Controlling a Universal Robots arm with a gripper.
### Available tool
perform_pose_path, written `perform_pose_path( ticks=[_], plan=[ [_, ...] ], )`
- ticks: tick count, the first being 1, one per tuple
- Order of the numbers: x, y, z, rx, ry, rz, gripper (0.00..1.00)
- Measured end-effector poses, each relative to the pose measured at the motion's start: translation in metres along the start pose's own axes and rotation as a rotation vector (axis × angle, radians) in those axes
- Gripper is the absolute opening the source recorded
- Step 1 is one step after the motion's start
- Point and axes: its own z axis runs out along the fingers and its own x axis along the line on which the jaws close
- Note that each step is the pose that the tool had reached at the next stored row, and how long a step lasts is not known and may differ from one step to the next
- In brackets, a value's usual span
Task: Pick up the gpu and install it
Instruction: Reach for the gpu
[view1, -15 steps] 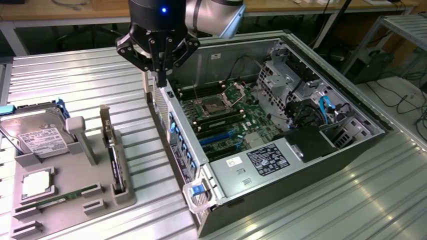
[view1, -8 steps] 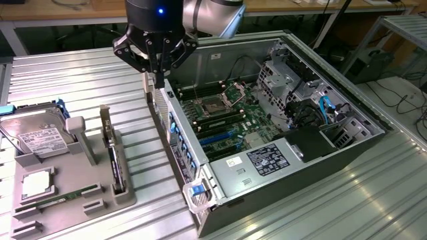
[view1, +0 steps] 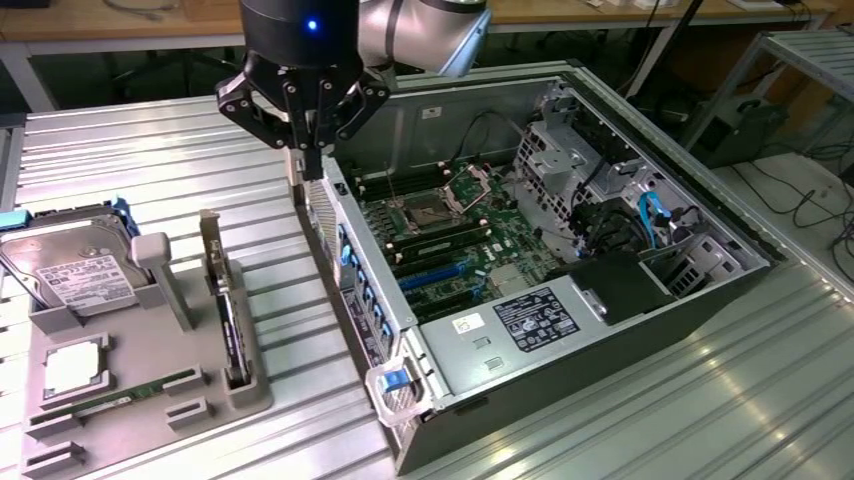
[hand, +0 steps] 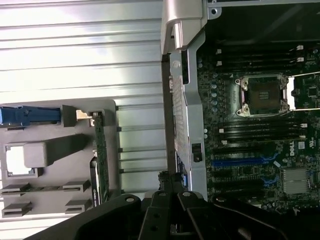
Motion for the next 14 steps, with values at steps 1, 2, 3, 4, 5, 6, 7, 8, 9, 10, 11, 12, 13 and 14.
perform_pose_path(
  ticks=[1, 2, 3, 4, 5, 6, 7, 8, 9, 10, 11, 12, 13, 14],
  plan=[
    [0.001, -0.0004, 0.0000, -0.0001, 0.0000, 0.000, 0.11],
    [0.001, -0.0008, 0.0000, 0.0000, 0.0000, 0.000, 0.11],
    [0.002, -0.0014, -0.0001, 0.0001, 0.0001, -0.001, 0.11],
    [0.002, -0.0019, -0.0001, 0.0000, 0.0000, -0.001, 0.11],
    [0.003, -0.0027, -0.0002, -0.0001, 0.0000, -0.001, 0.11],
    [0.004, -0.0035, -0.0002, 0.0000, 0.0000, -0.001, 0.11],
    [0.004, -0.0043, -0.0002, -0.0001, 0.0000, -0.001, 0.11],
    [0.005, -0.0053, -0.0003, 0.0000, 0.0000, -0.002, 0.11],
    [0.006, -0.0062, -0.0003, 0.0000, 0.0001, -0.002, 0.11],
    [0.007, -0.0073, -0.0004, 0.0000, 0.0001, -0.002, 0.11],
    [0.008, -0.0083, -0.0004, -0.0001, 0.0001, -0.002, 0.11],
    [0.009, -0.0094, -0.0005, -0.0004, 0.0001, -0.003, 0.11],
    [0.011, -0.0106, -0.0006, -0.0008, 0.0002, -0.003, 0.11],
    [0.012, -0.0116, -0.0007, -0.0012, 0.0003, -0.004, 0.11]
  ],
)
